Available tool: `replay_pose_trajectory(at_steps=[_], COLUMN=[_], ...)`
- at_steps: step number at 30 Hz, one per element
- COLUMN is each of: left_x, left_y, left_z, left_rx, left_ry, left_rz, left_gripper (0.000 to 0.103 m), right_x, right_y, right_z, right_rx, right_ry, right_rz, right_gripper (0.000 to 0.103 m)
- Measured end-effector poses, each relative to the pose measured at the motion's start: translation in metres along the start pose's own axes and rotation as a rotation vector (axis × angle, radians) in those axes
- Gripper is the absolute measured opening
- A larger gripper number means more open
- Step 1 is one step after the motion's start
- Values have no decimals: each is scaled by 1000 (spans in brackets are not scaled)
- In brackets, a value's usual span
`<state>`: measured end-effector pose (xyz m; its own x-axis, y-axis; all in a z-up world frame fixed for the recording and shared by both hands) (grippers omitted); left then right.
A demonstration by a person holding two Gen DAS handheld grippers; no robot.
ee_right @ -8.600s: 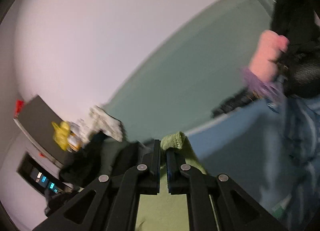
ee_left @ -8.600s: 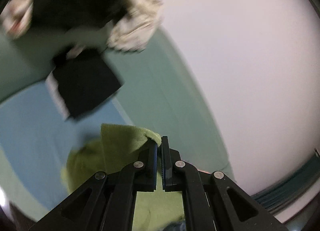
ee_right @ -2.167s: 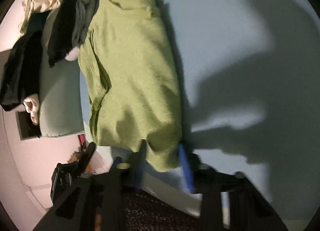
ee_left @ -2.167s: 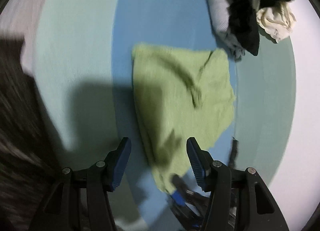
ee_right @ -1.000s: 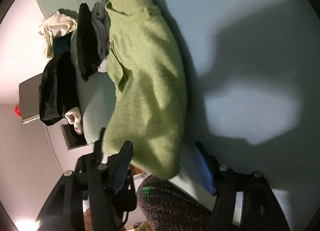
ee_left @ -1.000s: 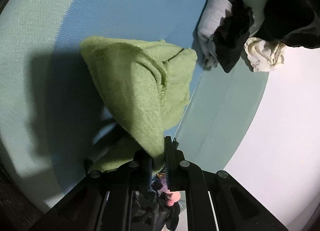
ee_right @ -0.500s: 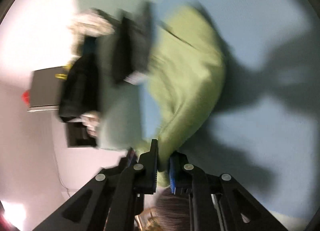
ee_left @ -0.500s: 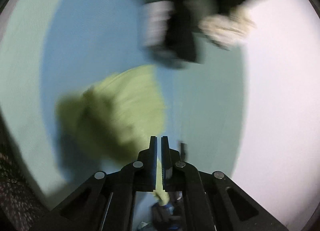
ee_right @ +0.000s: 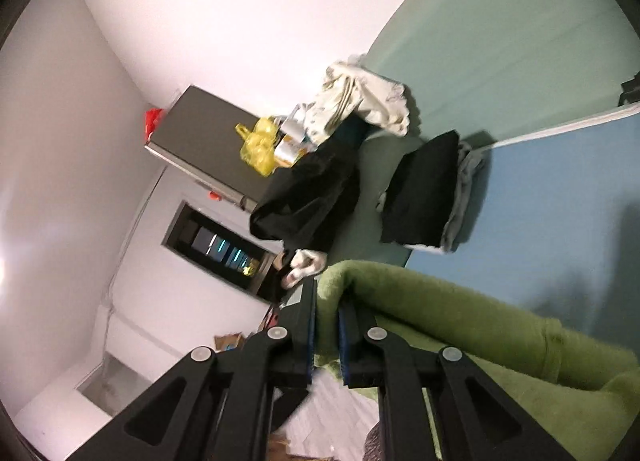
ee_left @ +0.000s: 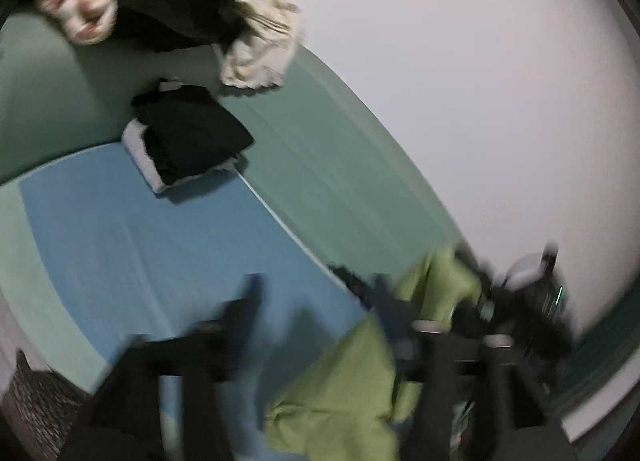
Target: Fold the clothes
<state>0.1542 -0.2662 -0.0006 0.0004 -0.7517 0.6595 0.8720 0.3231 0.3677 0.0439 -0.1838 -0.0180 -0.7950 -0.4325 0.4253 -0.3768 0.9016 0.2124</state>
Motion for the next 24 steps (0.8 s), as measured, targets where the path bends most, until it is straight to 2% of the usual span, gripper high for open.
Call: replay_pose_trajectory(at_steps=[5, 7, 14, 17, 22, 24], left_x=[-13, -13, -33, -50, -74, -82], left_y=[-10, -7, -5, -11, -26, -30], left_z=[3, 7, 38, 42, 20, 4], left_rx=[-1, 27, 245, 332, 388, 416], left_ry=[-118, -181, -719, -911, -944, -902], left_rz=[-26, -3, 75, 75, 16, -12], left_gripper=[67, 67, 67, 67, 67, 67], right_x=[-5, -7, -22, -27, -34, -36], right_y=[0, -1, -33, -45, -58, -59], right_z=[-4, -5, -11, -18, -25, -26], right_rx=[-9, -11, -4, 3, 17, 22], right_ry=[15, 18, 42, 62, 69, 70], right_rz=[-20, -30, -102, -123, -148, -154], right_gripper=[10, 10, 10, 10, 10, 10])
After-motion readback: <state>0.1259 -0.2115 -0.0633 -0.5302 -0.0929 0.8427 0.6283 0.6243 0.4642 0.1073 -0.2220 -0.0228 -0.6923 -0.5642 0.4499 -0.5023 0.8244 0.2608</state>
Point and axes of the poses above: each gripper's, at about its wrist camera, not at the fingertips, and y roughly against the way its jaws point, z to its right, x to its top, the point moved 9 cm from there along -y, roughly the way its jaws point, and after that the axes turned 5 degrees about -y, right-handed, at the moved point
